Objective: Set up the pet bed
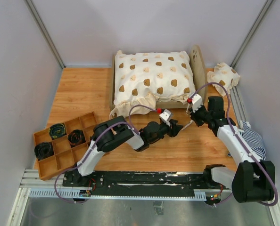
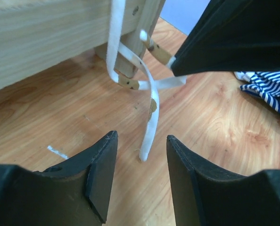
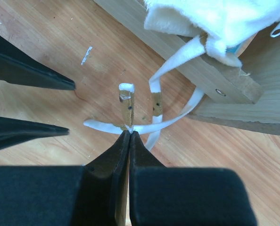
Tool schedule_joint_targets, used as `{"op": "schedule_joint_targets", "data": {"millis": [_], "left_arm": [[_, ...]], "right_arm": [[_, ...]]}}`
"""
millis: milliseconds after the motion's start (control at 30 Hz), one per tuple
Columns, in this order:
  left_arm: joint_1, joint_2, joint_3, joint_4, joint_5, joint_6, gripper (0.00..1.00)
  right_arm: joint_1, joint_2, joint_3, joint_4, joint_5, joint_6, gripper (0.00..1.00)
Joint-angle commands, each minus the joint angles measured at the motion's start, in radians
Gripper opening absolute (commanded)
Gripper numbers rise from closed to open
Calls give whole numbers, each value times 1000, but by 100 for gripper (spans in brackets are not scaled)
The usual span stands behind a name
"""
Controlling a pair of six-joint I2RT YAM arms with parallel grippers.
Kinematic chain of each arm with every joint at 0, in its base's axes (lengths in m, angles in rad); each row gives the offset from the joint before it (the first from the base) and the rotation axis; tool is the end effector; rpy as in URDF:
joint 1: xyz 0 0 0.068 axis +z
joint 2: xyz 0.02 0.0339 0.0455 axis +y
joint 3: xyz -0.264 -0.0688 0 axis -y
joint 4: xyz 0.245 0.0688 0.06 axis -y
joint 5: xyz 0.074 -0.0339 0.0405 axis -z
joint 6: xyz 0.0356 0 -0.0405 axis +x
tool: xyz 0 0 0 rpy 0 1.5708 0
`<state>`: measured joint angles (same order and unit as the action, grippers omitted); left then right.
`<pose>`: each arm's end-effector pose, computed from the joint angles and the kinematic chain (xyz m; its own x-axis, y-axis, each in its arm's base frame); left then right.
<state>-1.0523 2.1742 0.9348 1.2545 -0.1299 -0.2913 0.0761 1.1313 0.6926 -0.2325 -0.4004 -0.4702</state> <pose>0.2099 -0.3586 0.1204 -0.2217 -0.1860 -0.9572 0.7656 0.5747 -0.2890 0.2368 0.0320 0.2363 -0.3832 -0.4477 -0.8079 -0.6147 0.7765 -0.1387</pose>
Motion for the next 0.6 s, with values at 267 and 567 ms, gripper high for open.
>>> {"op": "schedule_joint_targets", "data": {"millis": [267,567], "left_arm": [[-14,206,258,-110,60,-1,52],[-15,249,302,-176,54,-19,28]], "right_arm": [[-16,-6,-1,13,-10,19,0],[-16,0,-11,47,3,31,0]]}}
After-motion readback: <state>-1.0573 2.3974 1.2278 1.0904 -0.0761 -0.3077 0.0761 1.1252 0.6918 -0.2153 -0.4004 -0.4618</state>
